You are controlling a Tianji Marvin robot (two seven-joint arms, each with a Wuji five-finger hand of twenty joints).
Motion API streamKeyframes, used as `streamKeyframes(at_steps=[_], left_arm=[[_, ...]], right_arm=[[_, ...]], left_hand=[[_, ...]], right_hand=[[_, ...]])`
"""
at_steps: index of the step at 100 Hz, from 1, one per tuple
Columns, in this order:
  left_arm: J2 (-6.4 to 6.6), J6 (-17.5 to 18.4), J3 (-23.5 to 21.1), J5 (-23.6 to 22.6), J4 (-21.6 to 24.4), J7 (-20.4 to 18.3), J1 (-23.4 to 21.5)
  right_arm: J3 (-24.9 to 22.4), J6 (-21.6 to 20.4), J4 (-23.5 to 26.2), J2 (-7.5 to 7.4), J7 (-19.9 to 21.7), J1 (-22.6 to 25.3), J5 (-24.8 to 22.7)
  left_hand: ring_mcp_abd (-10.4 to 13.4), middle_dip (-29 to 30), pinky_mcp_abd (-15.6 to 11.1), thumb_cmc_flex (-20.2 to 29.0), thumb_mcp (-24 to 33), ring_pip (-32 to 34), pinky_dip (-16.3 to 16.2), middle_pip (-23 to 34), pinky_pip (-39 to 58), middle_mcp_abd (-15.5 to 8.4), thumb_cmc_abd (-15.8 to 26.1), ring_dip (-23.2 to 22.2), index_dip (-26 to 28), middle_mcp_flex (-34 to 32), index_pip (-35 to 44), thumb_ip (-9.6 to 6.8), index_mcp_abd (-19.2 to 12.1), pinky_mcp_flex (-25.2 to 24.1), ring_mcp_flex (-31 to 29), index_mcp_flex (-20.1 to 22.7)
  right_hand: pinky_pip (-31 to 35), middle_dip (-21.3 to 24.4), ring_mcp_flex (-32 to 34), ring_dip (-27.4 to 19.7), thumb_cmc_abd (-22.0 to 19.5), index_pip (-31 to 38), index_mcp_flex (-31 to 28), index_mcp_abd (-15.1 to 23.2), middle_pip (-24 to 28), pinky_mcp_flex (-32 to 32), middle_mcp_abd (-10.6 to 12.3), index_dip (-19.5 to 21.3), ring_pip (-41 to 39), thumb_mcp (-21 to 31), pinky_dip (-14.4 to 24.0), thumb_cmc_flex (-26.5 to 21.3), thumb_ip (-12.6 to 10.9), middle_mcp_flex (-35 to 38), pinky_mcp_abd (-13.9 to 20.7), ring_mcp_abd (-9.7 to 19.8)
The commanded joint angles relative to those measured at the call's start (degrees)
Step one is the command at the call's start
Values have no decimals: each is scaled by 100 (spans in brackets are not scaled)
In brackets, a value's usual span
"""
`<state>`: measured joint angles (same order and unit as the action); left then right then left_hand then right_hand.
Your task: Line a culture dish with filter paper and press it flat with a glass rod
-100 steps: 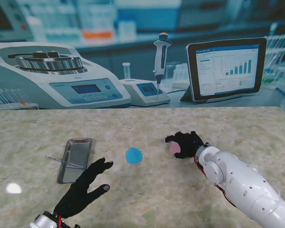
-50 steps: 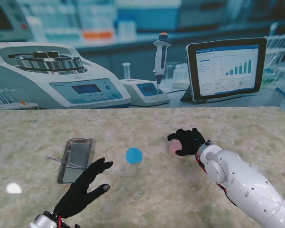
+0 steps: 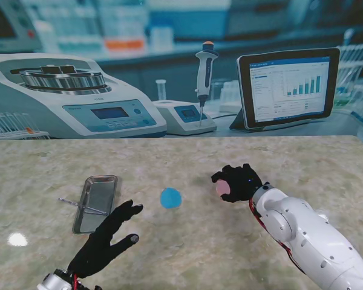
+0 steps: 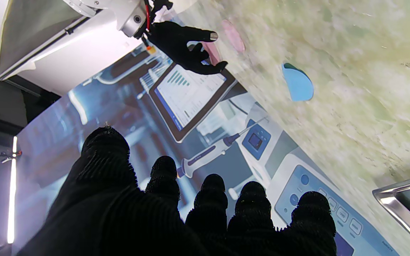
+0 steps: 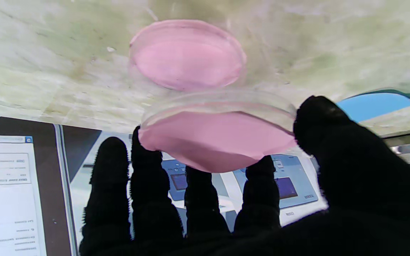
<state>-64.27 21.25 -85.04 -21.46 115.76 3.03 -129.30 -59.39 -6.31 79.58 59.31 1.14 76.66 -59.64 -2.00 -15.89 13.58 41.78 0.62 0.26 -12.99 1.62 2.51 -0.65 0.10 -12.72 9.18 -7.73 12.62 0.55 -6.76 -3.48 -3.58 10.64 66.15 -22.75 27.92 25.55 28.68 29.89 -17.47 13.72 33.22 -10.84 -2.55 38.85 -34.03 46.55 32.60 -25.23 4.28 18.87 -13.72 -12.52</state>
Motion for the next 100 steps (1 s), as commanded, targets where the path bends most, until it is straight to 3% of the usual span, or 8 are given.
streamKeyframes(at_steps=[1, 27, 60, 76, 100], left_arm=[[-9, 18, -3, 12, 35, -11, -52], [-14, 43, -36, 66, 39, -17, -92], [-19, 90, -76, 108, 28, -15, -123], [-19, 90, -82, 135, 15, -24, -132], [-21, 113, -95, 170, -4, -32, -146]], right_arm=[[-2, -72, 157, 3, 38, 190, -34], [-239, -259, 930, -15, 101, 860, -236], [-343, -16, 1801, -39, 214, 1796, -580], [-270, 263, 2071, -36, 221, 2123, -673], [-163, 243, 2207, -77, 205, 2375, -937]], left_hand=[[0, -214, -33, 61, -111, 32, -63, 40, -189, -108, 148, -79, 53, 56, 64, -49, -89, -32, 151, 47], [0, -213, -32, 62, -108, 32, -62, 38, -189, -106, 149, -79, 52, 60, 62, -50, -67, -32, 152, 45], [-5, -213, -33, 60, -108, 32, -61, 40, -189, -104, 151, -77, 49, 60, 58, -50, -65, -32, 153, 42], [-3, -213, -34, 59, -110, 30, -60, 38, -190, -103, 148, -75, 51, 60, 60, -49, -65, -32, 153, 46], [-3, -213, -33, 63, -108, 31, -59, 39, -190, -109, 149, -75, 51, 60, 60, -50, -69, -31, 154, 48]], right_hand=[[201, -222, 401, 222, -293, 451, -269, -194, 437, 17, 119, 119, -443, 553, 149, -423, -161, 195, -10, 552], [194, -231, 374, 246, -304, 401, -214, -184, 392, 56, 99, 53, -443, 512, 166, -451, -165, 162, 11, 527], [219, -245, 352, 285, -328, 368, -200, -188, 360, 71, 89, 7, -463, 464, 219, -491, -169, 176, 56, 482], [229, -251, 301, 298, -333, 342, -198, -184, 347, 96, 95, -12, -458, 439, 248, -509, -173, 172, 71, 447], [208, -261, 269, 318, -337, 277, -136, -173, 318, 146, 93, -38, -453, 406, 285, -507, -180, 156, 68, 401]])
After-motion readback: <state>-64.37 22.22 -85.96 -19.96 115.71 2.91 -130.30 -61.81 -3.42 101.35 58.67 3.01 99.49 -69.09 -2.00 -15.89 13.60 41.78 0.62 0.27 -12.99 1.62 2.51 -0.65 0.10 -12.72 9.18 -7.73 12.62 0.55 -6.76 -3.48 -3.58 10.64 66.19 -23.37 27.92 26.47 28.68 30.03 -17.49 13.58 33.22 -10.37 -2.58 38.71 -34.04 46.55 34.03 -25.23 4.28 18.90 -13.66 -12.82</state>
